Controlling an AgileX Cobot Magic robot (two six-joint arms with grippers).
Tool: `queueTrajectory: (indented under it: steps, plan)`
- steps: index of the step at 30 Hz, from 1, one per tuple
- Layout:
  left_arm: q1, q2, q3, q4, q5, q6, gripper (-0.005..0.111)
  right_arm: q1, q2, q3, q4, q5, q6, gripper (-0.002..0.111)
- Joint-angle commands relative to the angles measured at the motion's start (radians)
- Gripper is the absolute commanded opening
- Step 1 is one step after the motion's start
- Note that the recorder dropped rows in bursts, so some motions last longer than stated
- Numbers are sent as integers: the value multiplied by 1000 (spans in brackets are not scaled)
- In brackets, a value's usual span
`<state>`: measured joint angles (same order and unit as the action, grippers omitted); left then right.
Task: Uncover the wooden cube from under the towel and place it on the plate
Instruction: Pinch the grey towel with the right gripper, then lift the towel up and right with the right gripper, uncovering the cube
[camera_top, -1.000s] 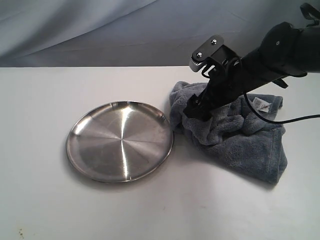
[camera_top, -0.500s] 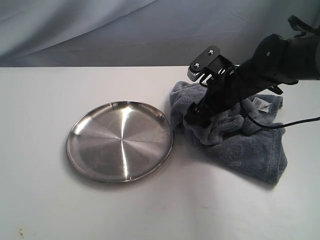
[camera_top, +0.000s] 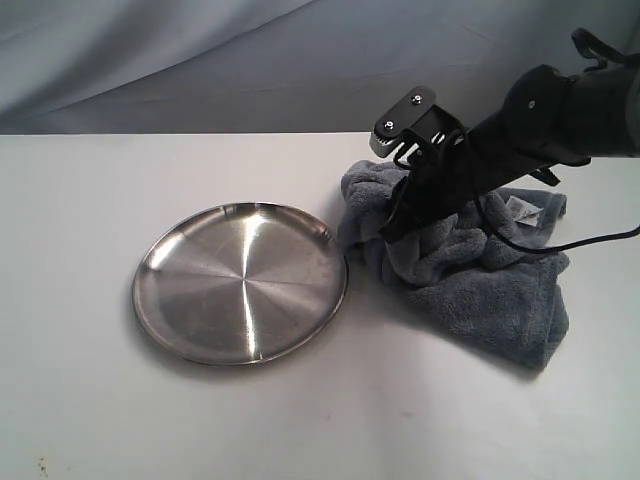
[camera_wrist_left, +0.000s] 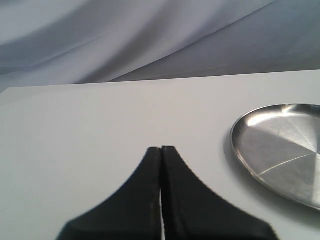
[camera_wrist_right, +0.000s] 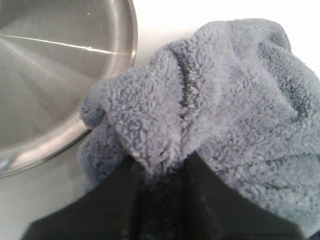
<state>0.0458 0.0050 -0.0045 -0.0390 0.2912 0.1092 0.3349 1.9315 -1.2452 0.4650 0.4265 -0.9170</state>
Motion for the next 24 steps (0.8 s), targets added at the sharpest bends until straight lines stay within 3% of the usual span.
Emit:
queueTrajectory:
  steps: [1,12,24]
  plan:
    - [2,-5,4,-4,-6,0,0,-6,7,11,-12,82,10,0]
    - [2,-5,4,-4,-6,0,0,-6,-175,11,9,205,12,0]
    - [2,-5,4,-4,-6,0,0,-6,-381,11,1,522,16,0]
